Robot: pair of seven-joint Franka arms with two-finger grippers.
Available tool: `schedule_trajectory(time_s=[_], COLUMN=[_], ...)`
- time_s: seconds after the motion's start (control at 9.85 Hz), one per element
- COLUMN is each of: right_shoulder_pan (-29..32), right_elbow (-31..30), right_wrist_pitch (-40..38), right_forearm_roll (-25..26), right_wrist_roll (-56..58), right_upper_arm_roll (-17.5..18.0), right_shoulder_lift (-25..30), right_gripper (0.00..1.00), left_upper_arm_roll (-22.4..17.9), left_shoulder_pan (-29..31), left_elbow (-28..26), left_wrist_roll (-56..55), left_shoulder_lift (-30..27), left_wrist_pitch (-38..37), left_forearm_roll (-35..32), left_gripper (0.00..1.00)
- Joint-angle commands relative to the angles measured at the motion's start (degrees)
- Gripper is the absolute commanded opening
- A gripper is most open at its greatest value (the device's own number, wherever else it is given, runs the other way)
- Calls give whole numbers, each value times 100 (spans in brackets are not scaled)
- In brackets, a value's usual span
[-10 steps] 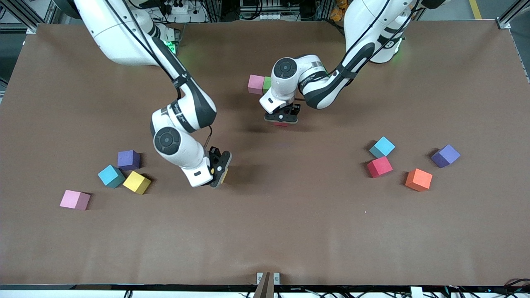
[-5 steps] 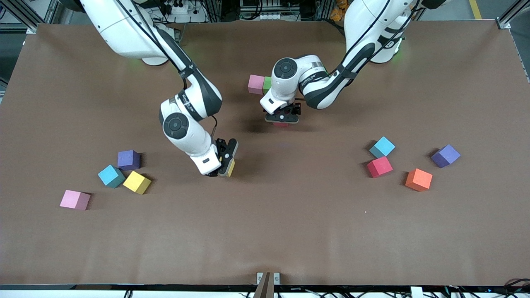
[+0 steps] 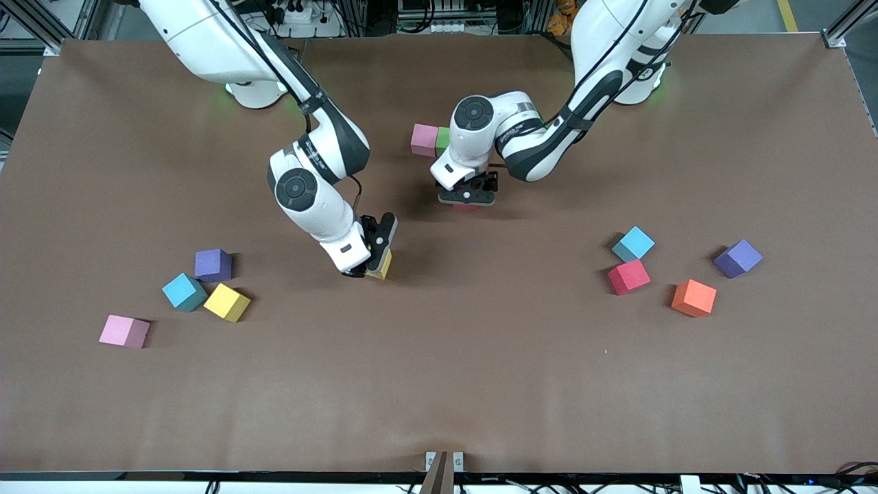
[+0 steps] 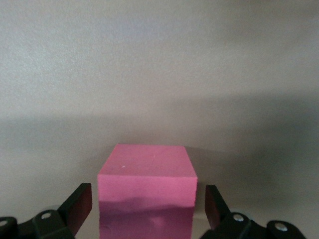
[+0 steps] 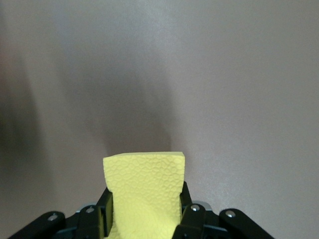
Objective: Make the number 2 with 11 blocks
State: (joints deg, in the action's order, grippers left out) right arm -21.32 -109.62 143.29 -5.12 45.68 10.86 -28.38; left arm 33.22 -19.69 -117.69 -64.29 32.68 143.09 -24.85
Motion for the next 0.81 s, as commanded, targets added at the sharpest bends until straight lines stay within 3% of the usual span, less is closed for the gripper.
schedule_trajectory(time_s=[0.0,0.3,0.71], right_shoulder_pan=[-4,-48,-688], right_elbow=[-367,-613,-666], right_wrist_pitch=[111,445,568], right_forearm_roll=[-138,-138,-147], right_wrist_roll=[134,125,29], right_upper_arm_roll=[126,329,329], right_shoulder_lift=[271,262,262], right_gripper=[28,28,26], left_upper_arm_roll=[70,70,79], left_shoulder_pan=[115,246,807], left_elbow=[-87,-87,-26], left_wrist_roll=[-380,-497,-488], left_shoulder_lift=[-315,-665,-1184], left_wrist_pitch=[-18,-105,-510], left_forearm_roll=[-64,-64,-55], left_gripper=[100,100,100])
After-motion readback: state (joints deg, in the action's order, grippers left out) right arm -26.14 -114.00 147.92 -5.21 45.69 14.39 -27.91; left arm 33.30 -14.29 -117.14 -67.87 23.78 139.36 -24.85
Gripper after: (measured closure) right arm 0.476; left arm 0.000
